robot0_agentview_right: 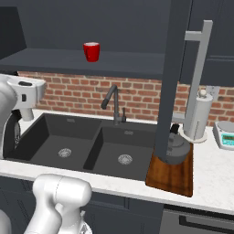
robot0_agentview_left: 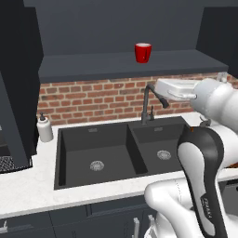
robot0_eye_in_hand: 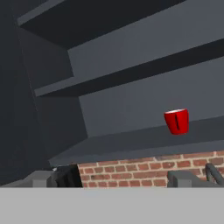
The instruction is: Pick the kettle from the counter and place it on the tray. Then pick the mug from the cabinet and place it on the tray. Then close the cabinet doors.
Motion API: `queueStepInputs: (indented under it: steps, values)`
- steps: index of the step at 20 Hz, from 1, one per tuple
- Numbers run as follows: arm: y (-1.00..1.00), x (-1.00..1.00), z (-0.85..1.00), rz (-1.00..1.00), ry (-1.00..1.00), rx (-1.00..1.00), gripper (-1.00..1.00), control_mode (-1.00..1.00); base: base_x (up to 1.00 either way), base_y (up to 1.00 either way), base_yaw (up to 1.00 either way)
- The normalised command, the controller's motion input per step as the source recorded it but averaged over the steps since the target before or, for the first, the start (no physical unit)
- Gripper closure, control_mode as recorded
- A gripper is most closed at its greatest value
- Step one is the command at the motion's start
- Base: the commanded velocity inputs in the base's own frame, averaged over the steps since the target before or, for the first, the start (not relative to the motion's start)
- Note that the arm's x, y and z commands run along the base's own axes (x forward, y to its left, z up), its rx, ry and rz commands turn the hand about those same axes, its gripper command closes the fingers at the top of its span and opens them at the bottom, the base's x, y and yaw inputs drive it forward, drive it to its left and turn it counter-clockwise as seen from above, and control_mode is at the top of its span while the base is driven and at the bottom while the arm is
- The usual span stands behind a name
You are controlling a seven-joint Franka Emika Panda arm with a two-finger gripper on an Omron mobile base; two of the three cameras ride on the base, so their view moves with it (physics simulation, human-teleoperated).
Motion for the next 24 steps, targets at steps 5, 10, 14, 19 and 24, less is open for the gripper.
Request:
queueStepInputs:
  steps: [5, 10, 14, 19, 24]
  values:
    - [0.33, -0.05, 0.49, 0.06, 0.00, -0.02, -1.00, -1.00, 0.00, 0.00, 0.00]
    - [0.23, 0.00, 0.40, 0.00, -0.07, -0.16, -1.00, -1.00, 0.00, 0.00, 0.00]
    - [0.24, 0.02, 0.06, 0.00, -0.24, -0.30, -1.00, -1.00, 0.00, 0.00, 0.00]
    - [0.07, 0.22, -0.04, 0.00, -0.14, -0.17, -1.00, -1.00, 0.00, 0.00, 0.00]
    - [0.06, 0.26, 0.00, 0.00, -0.07, -0.03, -1.00, -1.00, 0.00, 0.00, 0.00]
